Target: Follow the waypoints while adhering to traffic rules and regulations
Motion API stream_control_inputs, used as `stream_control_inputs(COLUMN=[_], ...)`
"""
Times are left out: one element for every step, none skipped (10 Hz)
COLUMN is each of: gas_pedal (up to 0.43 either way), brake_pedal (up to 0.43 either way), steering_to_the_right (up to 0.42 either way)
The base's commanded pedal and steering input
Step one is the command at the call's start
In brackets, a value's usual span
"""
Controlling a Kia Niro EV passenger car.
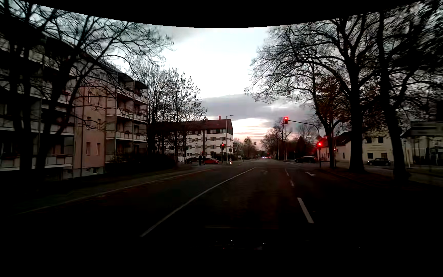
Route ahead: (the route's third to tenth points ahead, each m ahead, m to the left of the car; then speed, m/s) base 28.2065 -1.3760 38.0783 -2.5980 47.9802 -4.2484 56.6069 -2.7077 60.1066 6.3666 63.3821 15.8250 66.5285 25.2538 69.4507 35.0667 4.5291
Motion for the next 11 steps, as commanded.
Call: stream_control_inputs(gas_pedal=[0.000,0.000,0.000,0.000,0.000,0.000,0.000,0.000,0.000,0.000,0.000], brake_pedal=[0.006,0.006,0.006,0.012,0.012,0.012,0.012,0.012,0.012,0.006,0.006], steering_to_the_right=[0.005,0.021,0.033,0.049,0.059,0.068,0.075,0.081,0.082,0.082,0.082])
